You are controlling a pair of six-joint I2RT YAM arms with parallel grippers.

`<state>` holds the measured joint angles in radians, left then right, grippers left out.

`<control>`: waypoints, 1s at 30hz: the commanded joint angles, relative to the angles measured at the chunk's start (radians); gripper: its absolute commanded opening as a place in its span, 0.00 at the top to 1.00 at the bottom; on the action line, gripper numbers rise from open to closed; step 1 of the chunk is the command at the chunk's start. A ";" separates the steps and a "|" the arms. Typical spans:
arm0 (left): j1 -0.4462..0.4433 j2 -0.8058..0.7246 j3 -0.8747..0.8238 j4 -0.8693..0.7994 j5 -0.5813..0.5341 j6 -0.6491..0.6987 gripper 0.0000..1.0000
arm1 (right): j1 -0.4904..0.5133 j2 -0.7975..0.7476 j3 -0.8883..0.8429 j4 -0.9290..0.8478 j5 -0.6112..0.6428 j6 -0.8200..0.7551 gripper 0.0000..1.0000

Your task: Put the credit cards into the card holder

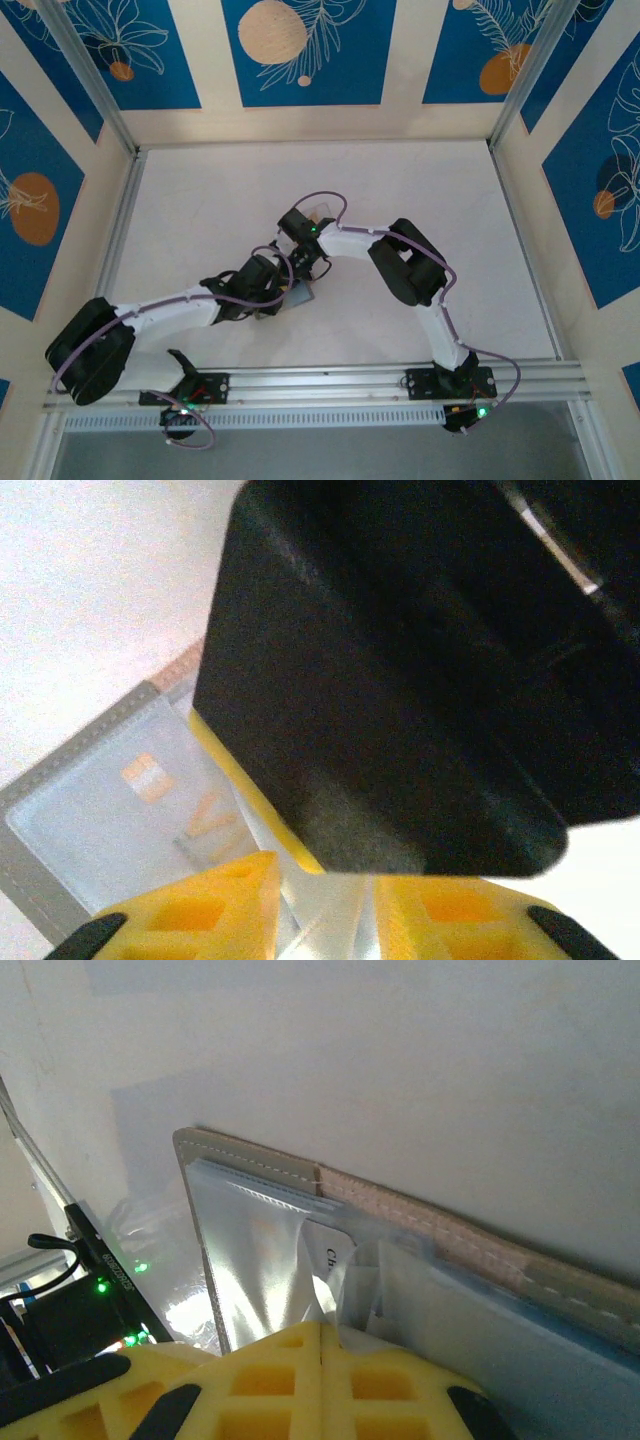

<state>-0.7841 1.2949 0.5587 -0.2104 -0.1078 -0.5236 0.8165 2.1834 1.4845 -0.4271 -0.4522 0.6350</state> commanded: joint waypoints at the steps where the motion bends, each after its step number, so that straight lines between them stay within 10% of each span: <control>1: -0.013 0.030 0.007 -0.036 -0.013 0.005 0.79 | 0.000 0.013 0.020 -0.022 -0.018 -0.009 0.98; 20: -0.032 0.043 -0.016 -0.003 0.049 -0.003 1.00 | -0.060 -0.059 0.257 -0.088 0.164 -0.054 0.89; 30: -0.036 0.035 -0.020 0.018 0.048 -0.010 1.00 | -0.027 -0.225 0.023 -0.081 0.403 -0.019 0.95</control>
<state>-0.8093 1.3315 0.5541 -0.1448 -0.0792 -0.5396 0.7589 2.0499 1.5909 -0.4988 -0.1383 0.5987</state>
